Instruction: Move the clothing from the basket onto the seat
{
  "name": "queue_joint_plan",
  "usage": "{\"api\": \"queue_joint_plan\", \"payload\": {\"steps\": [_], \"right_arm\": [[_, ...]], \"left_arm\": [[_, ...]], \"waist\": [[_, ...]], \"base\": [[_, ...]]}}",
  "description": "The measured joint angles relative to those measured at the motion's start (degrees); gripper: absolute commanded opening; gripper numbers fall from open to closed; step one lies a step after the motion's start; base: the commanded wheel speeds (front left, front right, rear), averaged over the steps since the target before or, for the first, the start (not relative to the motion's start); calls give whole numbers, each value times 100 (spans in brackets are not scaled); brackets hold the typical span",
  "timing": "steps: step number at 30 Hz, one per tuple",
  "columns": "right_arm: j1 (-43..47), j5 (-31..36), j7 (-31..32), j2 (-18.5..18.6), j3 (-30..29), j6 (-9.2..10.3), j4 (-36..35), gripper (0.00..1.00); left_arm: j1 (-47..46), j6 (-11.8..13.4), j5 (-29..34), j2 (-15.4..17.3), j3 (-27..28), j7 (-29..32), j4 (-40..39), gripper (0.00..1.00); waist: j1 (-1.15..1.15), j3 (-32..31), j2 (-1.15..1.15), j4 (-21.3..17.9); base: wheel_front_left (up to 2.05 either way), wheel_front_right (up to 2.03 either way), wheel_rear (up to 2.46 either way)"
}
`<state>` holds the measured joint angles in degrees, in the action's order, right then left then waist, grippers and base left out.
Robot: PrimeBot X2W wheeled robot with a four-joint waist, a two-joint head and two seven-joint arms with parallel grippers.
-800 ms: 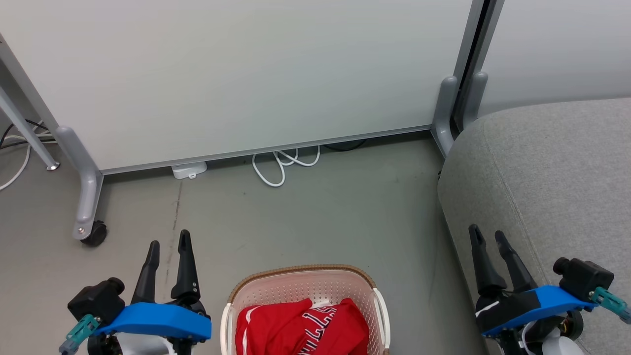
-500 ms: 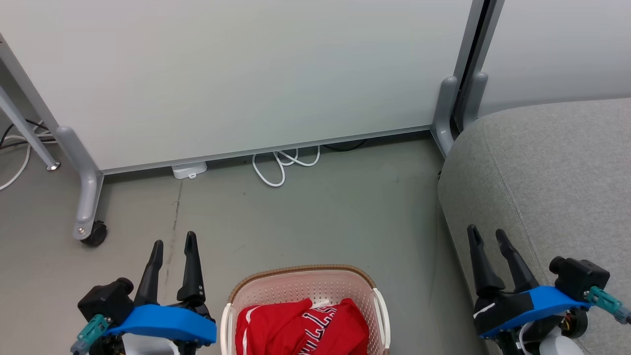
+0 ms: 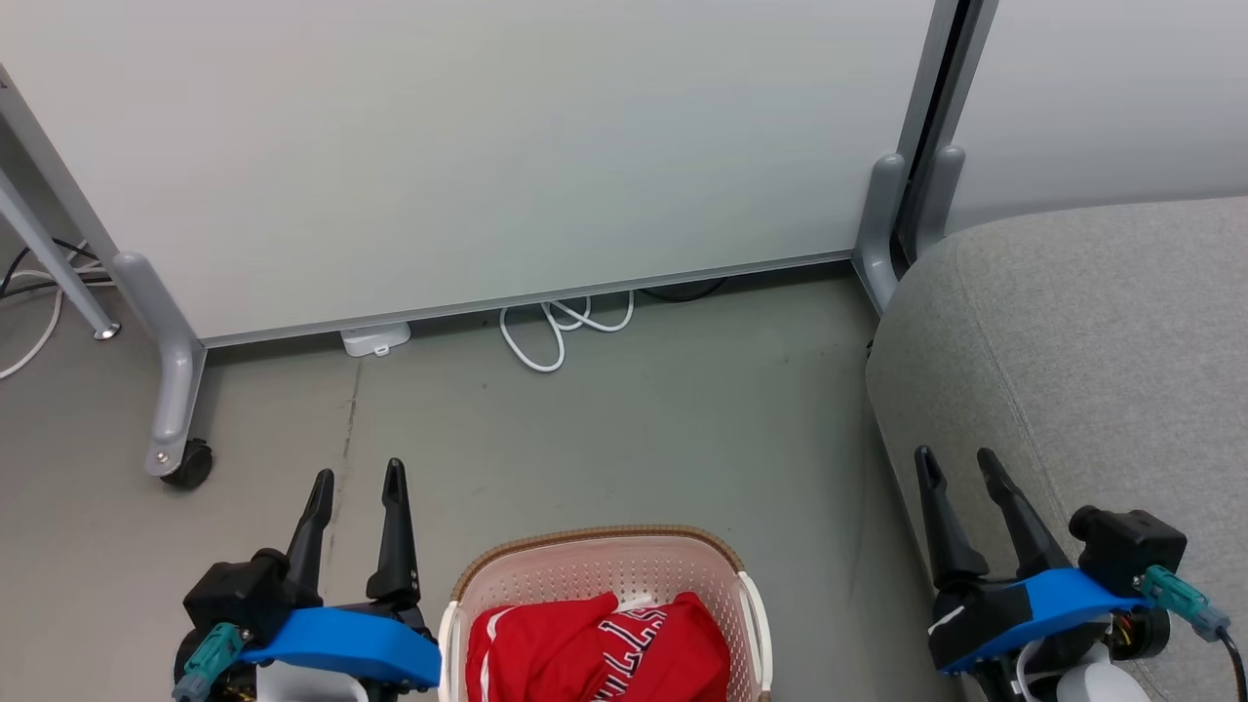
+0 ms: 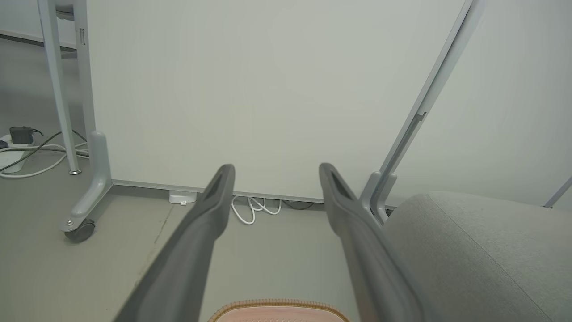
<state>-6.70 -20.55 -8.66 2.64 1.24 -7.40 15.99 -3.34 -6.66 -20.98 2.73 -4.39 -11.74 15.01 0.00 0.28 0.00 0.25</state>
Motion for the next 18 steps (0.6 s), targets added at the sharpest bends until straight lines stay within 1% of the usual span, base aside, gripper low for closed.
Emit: {"api": "queue_joint_plan", "payload": {"steps": [11,18], "right_arm": [[1,506,-94,2,15,-1,-9,100],[-2,824,-148,2,2,-1,-14,100]], "left_arm": [[21,4,401,3,-52,-124,53,100],[25,12,523,5,-121,-199,104,100]], "waist": [[0,-3,0,7],[0,-2,0,4]], "base": [[0,0,0],[0,0,0]]}}
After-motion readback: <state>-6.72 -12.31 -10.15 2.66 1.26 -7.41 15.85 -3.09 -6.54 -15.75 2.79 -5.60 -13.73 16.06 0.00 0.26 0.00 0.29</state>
